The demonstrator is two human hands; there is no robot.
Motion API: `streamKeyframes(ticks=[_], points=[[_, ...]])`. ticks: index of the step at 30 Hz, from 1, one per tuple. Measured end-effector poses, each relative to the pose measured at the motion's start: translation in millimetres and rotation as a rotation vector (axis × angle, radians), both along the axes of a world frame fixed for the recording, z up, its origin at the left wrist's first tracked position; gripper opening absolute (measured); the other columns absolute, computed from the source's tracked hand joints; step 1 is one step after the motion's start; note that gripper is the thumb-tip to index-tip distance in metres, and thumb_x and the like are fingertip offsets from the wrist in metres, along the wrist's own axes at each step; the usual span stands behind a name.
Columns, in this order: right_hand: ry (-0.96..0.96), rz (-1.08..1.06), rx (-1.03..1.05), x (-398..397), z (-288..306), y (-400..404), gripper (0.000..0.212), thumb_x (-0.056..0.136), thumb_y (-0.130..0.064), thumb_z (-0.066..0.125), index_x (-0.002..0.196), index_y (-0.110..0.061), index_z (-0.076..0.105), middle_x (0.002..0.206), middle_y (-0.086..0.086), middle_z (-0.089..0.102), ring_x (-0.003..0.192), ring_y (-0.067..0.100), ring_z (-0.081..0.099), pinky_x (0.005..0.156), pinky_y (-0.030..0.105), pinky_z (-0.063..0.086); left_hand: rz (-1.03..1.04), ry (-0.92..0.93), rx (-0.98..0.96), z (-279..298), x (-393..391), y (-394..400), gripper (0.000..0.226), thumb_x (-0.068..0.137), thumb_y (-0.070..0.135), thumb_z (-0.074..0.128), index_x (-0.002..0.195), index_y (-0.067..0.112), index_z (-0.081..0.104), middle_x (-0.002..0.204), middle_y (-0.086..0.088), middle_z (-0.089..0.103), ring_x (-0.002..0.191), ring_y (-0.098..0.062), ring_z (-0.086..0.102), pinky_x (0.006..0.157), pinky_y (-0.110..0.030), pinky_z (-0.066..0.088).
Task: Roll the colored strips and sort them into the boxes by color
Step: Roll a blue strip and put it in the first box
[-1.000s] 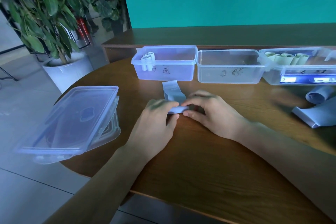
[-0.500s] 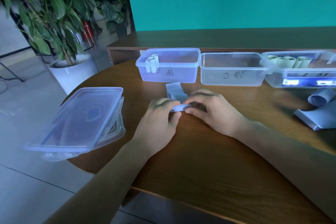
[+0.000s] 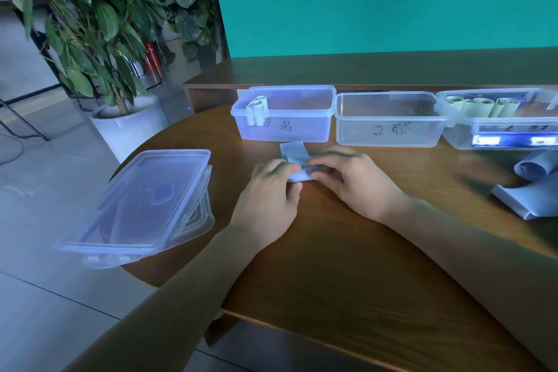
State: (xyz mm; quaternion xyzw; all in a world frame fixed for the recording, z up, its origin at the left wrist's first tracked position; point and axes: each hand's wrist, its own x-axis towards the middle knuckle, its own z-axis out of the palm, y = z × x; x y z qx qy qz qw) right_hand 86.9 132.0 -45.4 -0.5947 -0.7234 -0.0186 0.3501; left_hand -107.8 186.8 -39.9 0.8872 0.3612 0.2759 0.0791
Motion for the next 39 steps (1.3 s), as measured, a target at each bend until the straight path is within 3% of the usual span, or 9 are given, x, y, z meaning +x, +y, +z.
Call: streamKeyframes(ticks=[5,9,11,13,16,19,24,30,39], points=[[0.003,-0.001,-0.026,2.1,-2.4,4.2,0.021,0.097,-0.025,0.067,0.117,-0.02,0.072,0.113,-0.008,0.062,0.092,0.009,0.06,0.086,0.035,0.053,0.001,-0.018,-0.007,0.0,2.1,5.6,0.036,0.101,0.026,0.055,0.136,0.02,0.058,0.135,0.005,0.057,0.126,-0.013,0.045,0.096,-0.02,0.035],[-0.004,-0.009,-0.044,3.1,-1.9,9.9,0.025,0.098,-0.027,0.066,0.122,-0.019,0.071,0.114,-0.008,0.063,0.093,0.004,0.055,0.088,0.035,0.052,0.012,-0.082,0.04,1.2,5.4,11.4,0.03,0.098,0.022,0.06,0.126,0.017,0.065,0.123,0.003,0.063,0.117,-0.014,0.049,0.094,-0.029,0.046],[-0.01,-0.024,-0.064,3.7,-1.3,13.4,0.028,0.099,-0.028,0.065,0.124,-0.02,0.07,0.116,-0.008,0.063,0.094,0.006,0.055,0.089,0.036,0.052,0.011,-0.066,0.053,0.8,7.7,14.4,0.028,0.097,0.022,0.06,0.124,0.016,0.066,0.121,0.002,0.063,0.116,-0.014,0.049,0.093,-0.026,0.044],[-0.019,-0.034,-0.088,4.9,-1.5,16.9,0.03,0.099,-0.03,0.063,0.128,-0.021,0.068,0.119,-0.006,0.062,0.099,0.008,0.056,0.092,0.037,0.051,0.026,-0.05,0.058,0.0,10.1,17.7,0.029,0.098,0.024,0.06,0.125,0.016,0.066,0.123,0.002,0.062,0.118,-0.014,0.049,0.092,-0.02,0.038],[-0.045,-0.054,-0.108,5.0,-1.2,20.4,0.033,0.1,-0.032,0.062,0.132,-0.023,0.065,0.127,-0.005,0.06,0.107,0.013,0.058,0.095,0.037,0.051,0.043,-0.052,0.043,-0.4,13.2,22.4,0.03,0.098,0.026,0.059,0.128,0.019,0.064,0.126,0.002,0.062,0.12,-0.014,0.049,0.093,-0.023,0.04],[-0.036,-0.053,-0.054,4.1,-0.7,21.0,0.03,0.1,-0.027,0.063,0.129,-0.022,0.067,0.124,-0.004,0.062,0.101,0.012,0.059,0.093,0.034,0.051,0.053,-0.04,0.026,-1.1,15.6,26.4,0.033,0.099,0.026,0.057,0.131,0.019,0.062,0.129,0.002,0.061,0.122,-0.016,0.048,0.095,-0.026,0.042],[-0.016,-0.037,-0.048,5.7,-0.7,24.4,0.022,0.1,-0.022,0.063,0.12,-0.022,0.072,0.113,-0.005,0.065,0.093,0.006,0.055,0.091,0.035,0.051,0.056,-0.036,0.041,-1.8,17.7,30.4,0.034,0.1,0.026,0.057,0.132,0.018,0.062,0.129,0.001,0.06,0.122,-0.014,0.048,0.091,-0.018,0.033],[-0.02,-0.04,-0.051,8.1,-0.5,33.5,0.023,0.101,-0.021,0.061,0.12,-0.018,0.073,0.112,0.0,0.068,0.101,0.018,0.063,0.093,0.04,0.052,0.031,-0.107,0.083,-1.2,19.5,35.6,0.02,0.096,0.021,0.062,0.114,0.018,0.07,0.113,0.003,0.064,0.109,-0.015,0.053,0.087,-0.023,0.045],[-0.032,-0.062,-0.004,8.7,-2.7,39.9,0.017,0.098,-0.024,0.064,0.114,-0.024,0.072,0.111,-0.011,0.063,0.09,0.008,0.058,0.08,0.04,0.056,0.063,-0.061,0.009,-0.7,25.1,43.3,0.032,0.1,0.023,0.055,0.131,0.02,0.062,0.129,0.001,0.061,0.122,-0.018,0.049,0.094,-0.028,0.042]])
